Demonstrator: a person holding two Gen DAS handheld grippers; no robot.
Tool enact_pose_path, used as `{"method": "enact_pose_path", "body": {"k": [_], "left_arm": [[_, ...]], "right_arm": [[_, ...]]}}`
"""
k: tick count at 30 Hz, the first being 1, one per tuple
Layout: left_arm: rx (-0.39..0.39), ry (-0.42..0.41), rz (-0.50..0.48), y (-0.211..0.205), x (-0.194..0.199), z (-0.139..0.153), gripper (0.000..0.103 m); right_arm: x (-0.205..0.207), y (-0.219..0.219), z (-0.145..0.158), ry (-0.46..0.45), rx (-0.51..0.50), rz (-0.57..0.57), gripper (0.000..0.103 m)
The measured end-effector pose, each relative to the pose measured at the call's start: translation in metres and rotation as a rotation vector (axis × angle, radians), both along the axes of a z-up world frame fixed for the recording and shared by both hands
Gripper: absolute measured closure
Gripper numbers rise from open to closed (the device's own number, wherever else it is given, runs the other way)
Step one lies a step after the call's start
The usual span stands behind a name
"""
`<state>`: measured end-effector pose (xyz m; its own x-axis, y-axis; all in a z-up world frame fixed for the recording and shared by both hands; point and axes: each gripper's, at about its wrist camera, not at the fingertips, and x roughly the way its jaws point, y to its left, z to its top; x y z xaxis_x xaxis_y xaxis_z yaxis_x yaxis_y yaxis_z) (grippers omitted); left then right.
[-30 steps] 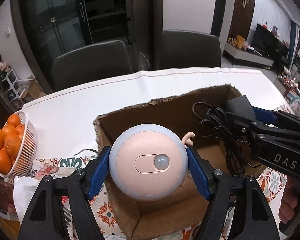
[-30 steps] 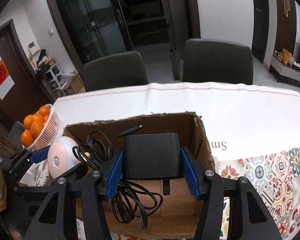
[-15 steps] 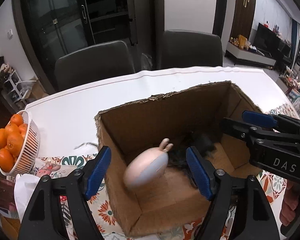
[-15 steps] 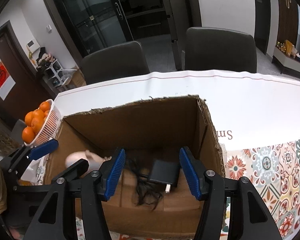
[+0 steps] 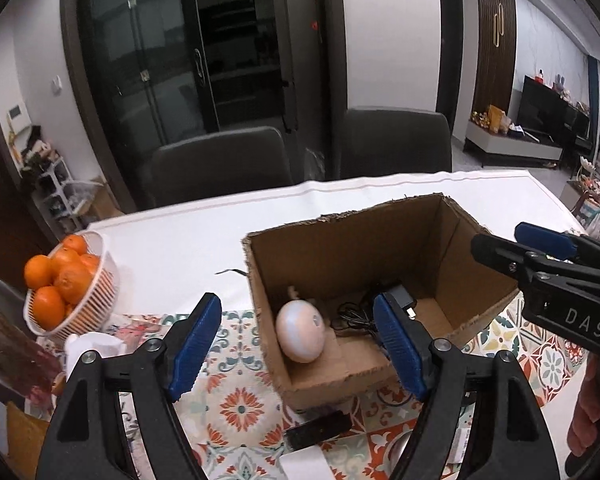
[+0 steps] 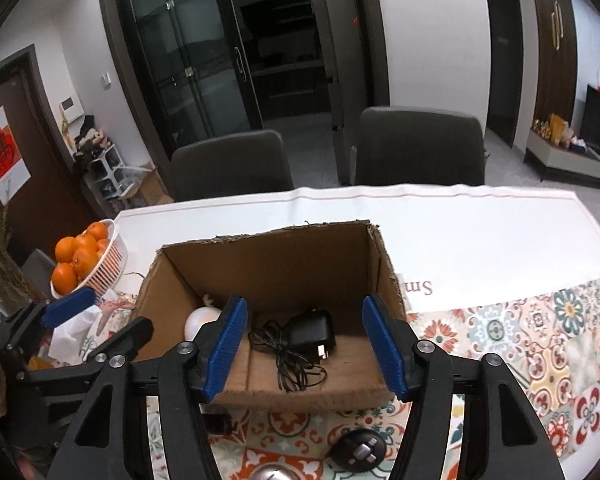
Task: Organize rigid objects
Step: 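Open the left tool dropping the lamp into the box while the right tool releases the adapter, then withdraw both tools from the box toward the remaining items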
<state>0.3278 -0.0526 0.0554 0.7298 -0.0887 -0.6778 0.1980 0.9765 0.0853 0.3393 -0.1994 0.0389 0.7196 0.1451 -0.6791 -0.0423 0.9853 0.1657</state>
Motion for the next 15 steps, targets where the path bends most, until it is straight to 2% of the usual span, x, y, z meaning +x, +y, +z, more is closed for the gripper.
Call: {"method": "enact_pose_path", "body": {"k": [7,10,15], "left_arm": [[-0.028,-0.011,0.021,0.011,-0.026,0.001,0.024],[-0.039,-0.012,0.032,0.016,-0.037,-0.001,0.018],[-0.039,-0.003,0.035,0.021,-0.051,-0.006,0.016]], "right_arm": [[-0.028,0.007,0.006,-0.038,-0.018,-0.006,0.038],[-0.041,0.011,0.007,-0.049,-0.022,-0.008,0.038],[-0.059,0.016,0.005,-0.070,-0.040,-0.017,0.034]]}}
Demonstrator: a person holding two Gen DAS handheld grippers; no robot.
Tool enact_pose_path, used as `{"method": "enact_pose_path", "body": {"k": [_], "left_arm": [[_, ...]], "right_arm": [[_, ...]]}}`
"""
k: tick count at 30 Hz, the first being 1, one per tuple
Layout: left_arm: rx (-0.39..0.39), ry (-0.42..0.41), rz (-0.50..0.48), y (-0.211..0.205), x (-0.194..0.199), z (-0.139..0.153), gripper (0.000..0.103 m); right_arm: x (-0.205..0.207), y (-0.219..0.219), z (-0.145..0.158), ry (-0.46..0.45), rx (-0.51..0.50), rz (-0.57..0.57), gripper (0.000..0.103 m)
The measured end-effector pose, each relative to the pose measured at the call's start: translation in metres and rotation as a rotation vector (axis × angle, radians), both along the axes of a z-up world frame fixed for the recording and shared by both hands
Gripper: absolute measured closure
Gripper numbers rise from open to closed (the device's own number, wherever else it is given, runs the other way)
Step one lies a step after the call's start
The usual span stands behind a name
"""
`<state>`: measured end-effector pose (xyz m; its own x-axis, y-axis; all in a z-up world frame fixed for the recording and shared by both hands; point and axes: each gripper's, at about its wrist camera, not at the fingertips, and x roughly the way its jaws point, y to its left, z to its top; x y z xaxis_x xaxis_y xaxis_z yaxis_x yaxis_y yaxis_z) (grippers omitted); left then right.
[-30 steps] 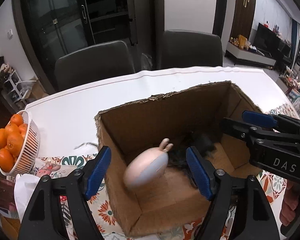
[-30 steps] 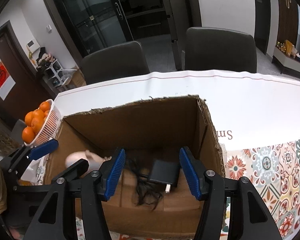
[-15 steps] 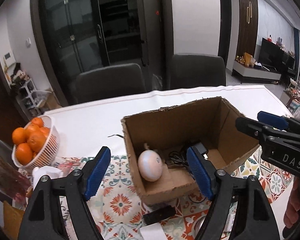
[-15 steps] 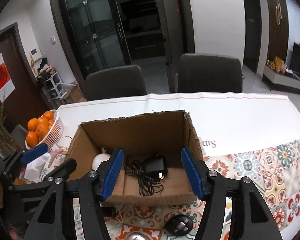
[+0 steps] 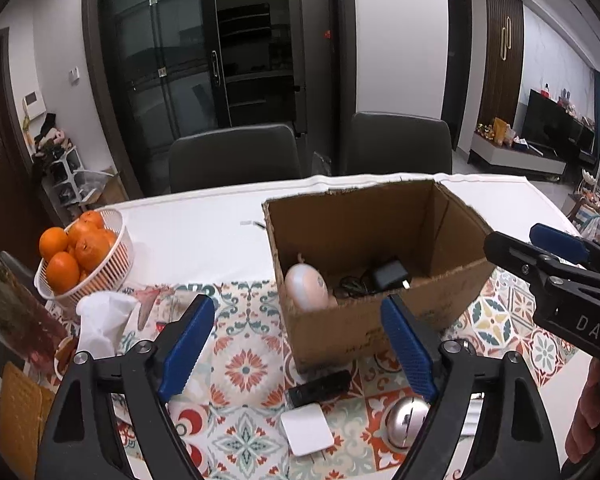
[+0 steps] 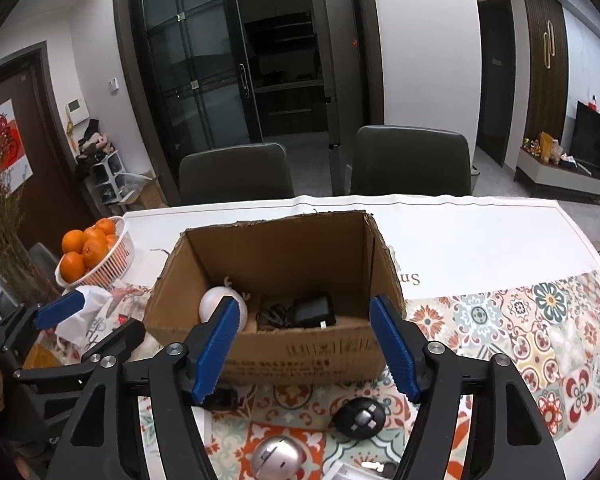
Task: Organize rigid objects
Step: 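Withdraw both tools from the box toward the remaining items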
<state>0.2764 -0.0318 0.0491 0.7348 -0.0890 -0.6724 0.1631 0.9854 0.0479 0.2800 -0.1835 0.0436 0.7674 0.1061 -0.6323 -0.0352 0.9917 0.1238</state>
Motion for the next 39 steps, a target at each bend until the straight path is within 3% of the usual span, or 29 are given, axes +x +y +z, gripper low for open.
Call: {"method": "enact_pose_path", "body": {"k": [27,39], "left_arm": [[-0.041,0.134,0.055,0.029,-0.045,-0.061,0.014],[-0.003,0.192,0.066,0.030,-0.046,-0.095,0.014]], "right_arm": [[-0.043,0.025,-0.059,0.138,0.016,0.012,0.033],[-0.047,0.027,-0.094,0.223,-0.006,0.005,0.033]]}}
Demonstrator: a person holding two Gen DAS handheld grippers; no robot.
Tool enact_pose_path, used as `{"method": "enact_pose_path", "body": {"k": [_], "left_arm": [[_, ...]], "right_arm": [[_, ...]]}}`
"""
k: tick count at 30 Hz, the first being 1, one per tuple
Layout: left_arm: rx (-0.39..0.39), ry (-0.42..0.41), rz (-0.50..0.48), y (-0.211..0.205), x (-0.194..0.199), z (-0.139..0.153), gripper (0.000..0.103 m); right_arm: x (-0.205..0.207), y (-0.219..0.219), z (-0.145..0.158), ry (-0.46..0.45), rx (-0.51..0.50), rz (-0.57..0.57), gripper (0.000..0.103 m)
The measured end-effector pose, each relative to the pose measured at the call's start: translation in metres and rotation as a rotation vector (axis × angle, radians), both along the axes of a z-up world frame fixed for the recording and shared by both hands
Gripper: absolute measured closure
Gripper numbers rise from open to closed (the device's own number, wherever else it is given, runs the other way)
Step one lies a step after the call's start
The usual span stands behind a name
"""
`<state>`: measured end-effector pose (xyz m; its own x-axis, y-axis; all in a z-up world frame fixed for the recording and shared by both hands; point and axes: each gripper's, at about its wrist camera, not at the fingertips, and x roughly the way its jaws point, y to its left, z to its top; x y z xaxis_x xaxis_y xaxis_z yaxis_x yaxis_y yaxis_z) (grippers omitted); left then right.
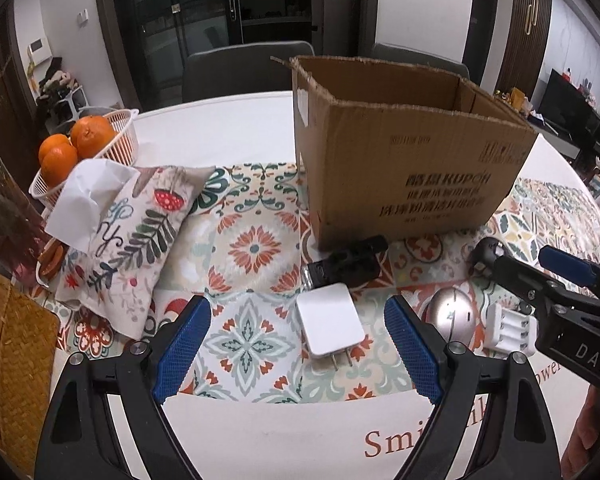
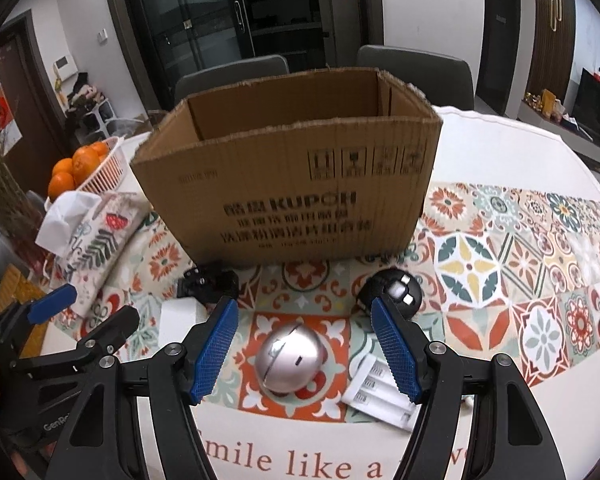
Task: Organize rigid objects
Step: 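Withdraw both tools from the box toward the remaining items, then grasp the white square charger with the left tool while the right tool grasps the silver egg mouse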
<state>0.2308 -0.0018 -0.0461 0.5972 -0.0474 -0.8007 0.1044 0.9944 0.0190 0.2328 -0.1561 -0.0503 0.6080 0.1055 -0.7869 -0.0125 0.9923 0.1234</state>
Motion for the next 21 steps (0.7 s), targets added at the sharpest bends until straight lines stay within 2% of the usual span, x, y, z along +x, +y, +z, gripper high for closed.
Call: {"method": "enact_pose_path", "body": {"k": [15,21], "left_arm": [[0.056,0.045,0.004,0.000,0.000,-0.033,0.014],[0.023,0.062,0.000,-0.001,0.007,-0.035,0.014]], "right_arm": [[-0.009,0.010,-0.046,0.121,-0.041,0.035,0.033],[-0.013,0.017,-0.056,0.153,-0.057,0.074,0.033]]}}
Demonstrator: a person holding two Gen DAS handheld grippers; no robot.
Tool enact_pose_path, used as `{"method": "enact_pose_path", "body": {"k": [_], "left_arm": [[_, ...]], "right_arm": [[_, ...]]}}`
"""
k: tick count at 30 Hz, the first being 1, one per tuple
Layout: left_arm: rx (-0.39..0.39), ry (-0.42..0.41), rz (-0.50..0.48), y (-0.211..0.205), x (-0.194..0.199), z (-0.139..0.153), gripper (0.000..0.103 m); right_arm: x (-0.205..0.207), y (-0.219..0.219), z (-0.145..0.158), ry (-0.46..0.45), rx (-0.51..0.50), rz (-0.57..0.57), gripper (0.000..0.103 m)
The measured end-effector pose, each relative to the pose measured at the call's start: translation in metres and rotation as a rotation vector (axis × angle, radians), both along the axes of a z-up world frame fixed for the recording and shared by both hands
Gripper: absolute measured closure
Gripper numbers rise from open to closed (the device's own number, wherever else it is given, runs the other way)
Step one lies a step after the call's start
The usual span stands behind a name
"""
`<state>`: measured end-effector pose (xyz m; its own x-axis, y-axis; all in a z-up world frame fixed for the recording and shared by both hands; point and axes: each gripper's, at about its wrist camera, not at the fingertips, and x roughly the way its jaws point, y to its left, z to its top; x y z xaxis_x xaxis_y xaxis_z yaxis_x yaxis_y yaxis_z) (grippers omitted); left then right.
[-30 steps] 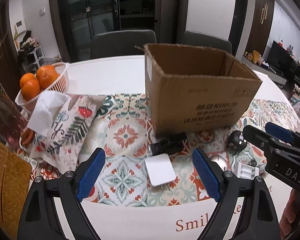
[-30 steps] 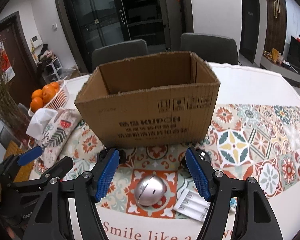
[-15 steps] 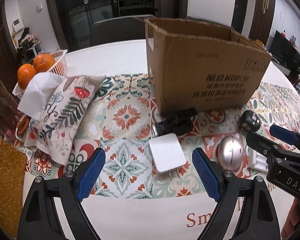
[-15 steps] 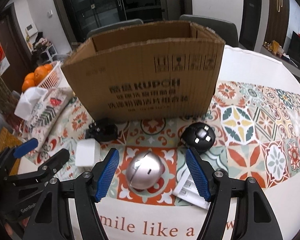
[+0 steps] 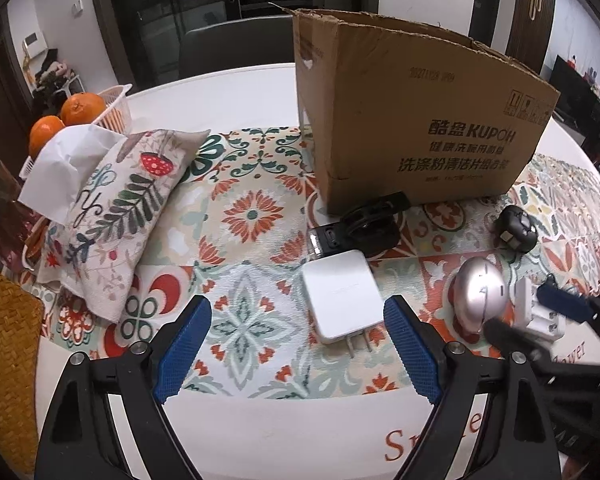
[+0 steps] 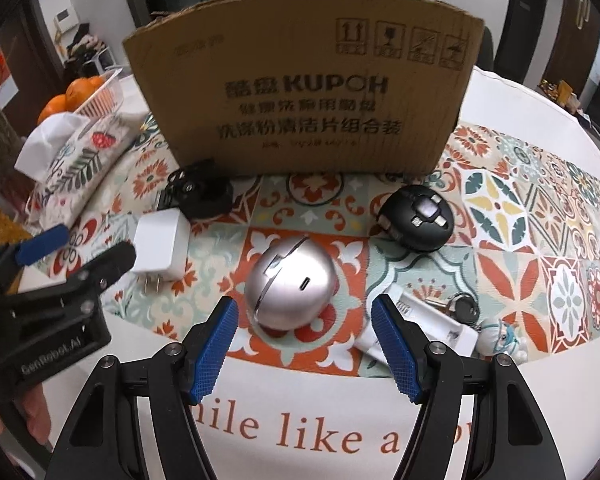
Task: Organize rigid objects
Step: 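Grasp the white square charger with the left tool while the right tool grasps the silver egg mouse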
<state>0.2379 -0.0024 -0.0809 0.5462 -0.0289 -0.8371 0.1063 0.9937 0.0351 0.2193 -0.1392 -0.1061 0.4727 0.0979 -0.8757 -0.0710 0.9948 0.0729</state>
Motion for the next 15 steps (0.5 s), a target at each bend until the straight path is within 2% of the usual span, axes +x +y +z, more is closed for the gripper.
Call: {"method": "enact_pose_path", "body": {"k": [6,15], "left_arm": [[-0.029,0.051,-0.009,-0.010,0.010,-0.008,0.015],[-0.067,0.128,0.006,-0.023,0.027,-0.030,0.022]], "right_arm": [[0.000,0.004,-0.006,-0.018,0.019,0.035,0.033],[0.009,0.003,-0.022,-0.037,0.045,0.039,0.032]]}}
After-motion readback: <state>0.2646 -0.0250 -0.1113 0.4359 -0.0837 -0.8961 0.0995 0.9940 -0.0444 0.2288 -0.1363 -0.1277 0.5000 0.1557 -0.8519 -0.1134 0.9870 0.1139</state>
